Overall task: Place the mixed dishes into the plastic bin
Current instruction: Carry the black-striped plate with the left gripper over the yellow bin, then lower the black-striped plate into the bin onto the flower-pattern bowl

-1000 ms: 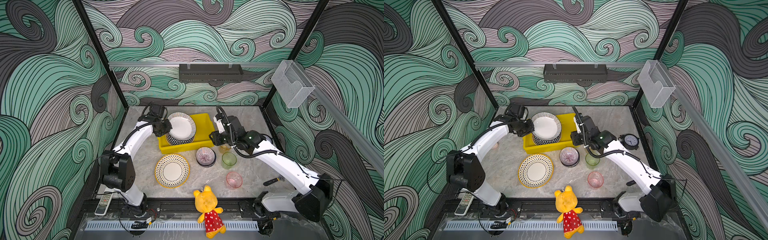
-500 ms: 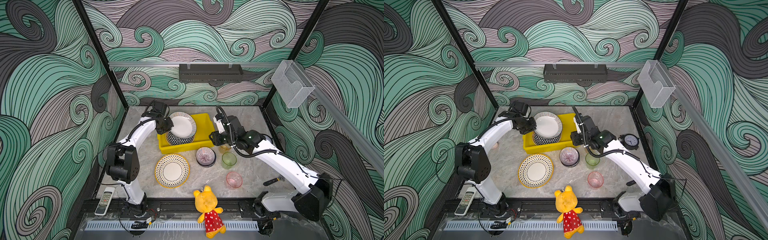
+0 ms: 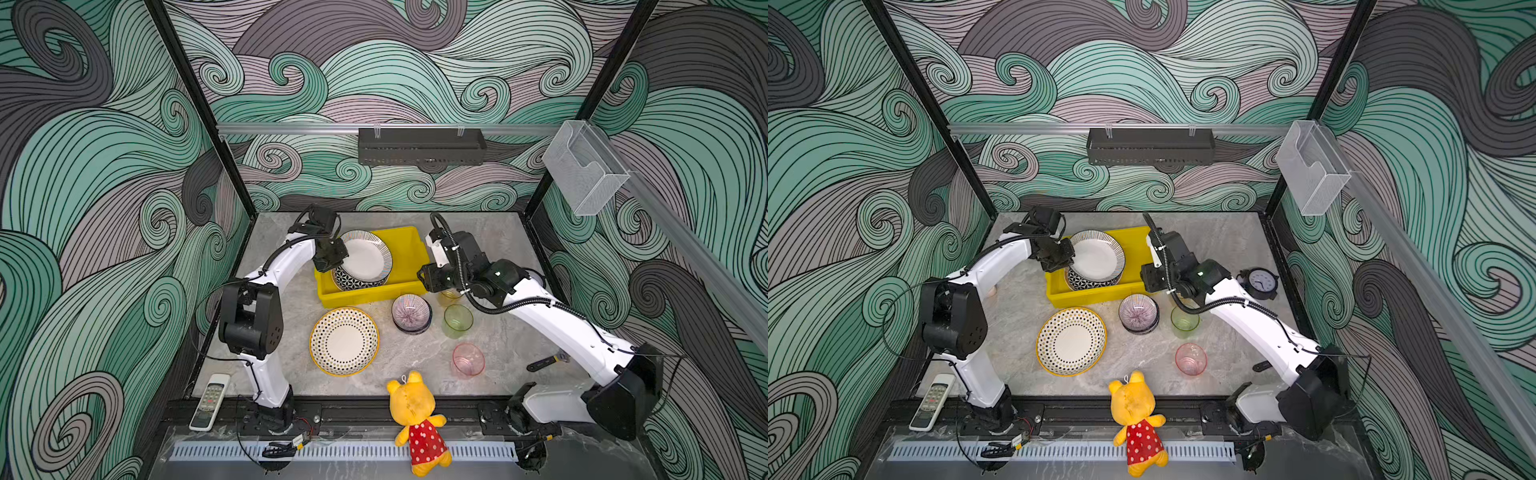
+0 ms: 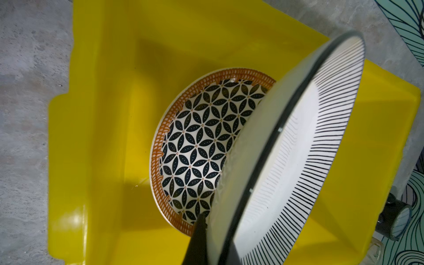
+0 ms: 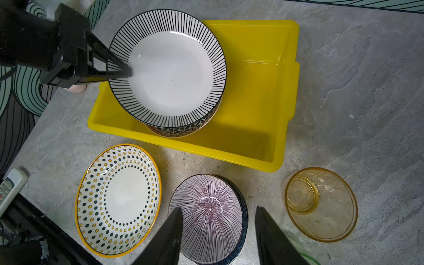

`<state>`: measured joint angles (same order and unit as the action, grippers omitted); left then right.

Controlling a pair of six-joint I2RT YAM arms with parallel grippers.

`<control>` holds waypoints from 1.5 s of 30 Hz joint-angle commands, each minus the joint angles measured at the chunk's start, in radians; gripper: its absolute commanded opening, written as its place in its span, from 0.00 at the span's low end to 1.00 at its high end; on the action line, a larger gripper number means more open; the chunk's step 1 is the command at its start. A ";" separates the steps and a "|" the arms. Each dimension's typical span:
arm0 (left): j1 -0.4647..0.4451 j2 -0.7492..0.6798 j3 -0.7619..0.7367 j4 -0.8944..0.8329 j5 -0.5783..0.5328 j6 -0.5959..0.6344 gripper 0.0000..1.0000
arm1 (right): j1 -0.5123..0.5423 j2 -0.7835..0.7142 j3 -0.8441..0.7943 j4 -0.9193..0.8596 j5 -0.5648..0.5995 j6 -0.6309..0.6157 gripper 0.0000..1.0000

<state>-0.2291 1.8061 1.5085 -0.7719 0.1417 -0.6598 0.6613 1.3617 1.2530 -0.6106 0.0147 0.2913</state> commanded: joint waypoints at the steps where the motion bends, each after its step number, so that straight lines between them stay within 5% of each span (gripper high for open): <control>1: 0.008 -0.012 0.071 0.041 0.038 -0.015 0.00 | -0.007 0.002 0.027 -0.015 -0.015 -0.001 0.53; 45: 0.008 0.029 0.014 0.016 -0.017 -0.014 0.00 | -0.007 -0.002 -0.033 0.008 -0.083 0.038 0.56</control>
<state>-0.2291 1.8481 1.5078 -0.7952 0.1093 -0.6670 0.6579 1.3479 1.2316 -0.6094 -0.0540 0.3180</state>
